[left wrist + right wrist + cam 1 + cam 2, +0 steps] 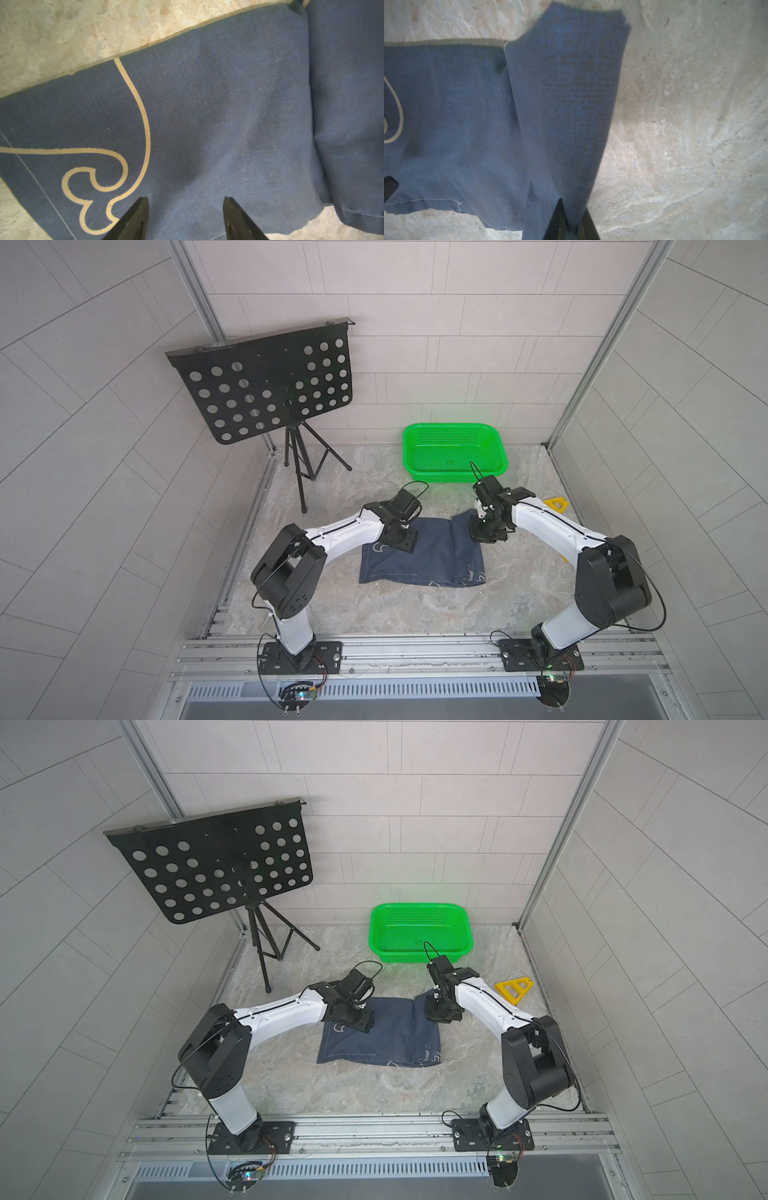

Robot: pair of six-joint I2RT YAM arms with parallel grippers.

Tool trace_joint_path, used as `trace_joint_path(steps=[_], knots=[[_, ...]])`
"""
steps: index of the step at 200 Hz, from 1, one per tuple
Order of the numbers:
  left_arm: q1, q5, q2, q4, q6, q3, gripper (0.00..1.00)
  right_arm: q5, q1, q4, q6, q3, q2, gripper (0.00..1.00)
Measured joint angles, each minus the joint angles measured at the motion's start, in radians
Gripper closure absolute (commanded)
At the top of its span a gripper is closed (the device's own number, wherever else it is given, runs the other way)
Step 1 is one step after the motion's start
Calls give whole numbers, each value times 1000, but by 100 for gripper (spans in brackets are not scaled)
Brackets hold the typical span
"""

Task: Roll up the pillowcase
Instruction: Roll the pillowcase at the center of the board.

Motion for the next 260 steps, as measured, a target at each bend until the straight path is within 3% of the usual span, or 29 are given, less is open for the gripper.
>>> trace_joint_path(steps=[41, 90, 178, 225, 260], knots=[[0, 2, 2, 3, 5, -6, 35, 58, 72, -56, 4, 71, 39, 71], [21, 9, -4, 4, 7, -38, 34, 56, 163, -71, 23, 150, 76, 70], [79, 28, -201, -56, -3, -102, 32, -96, 270, 34, 64, 175, 209, 72], [79, 61, -251, -102, -23, -105, 31, -178, 278, 129, 108, 145, 214, 69], [79, 89, -300, -119, -33, -105, 31, -307, 264, 303, 172, 52, 213, 61]])
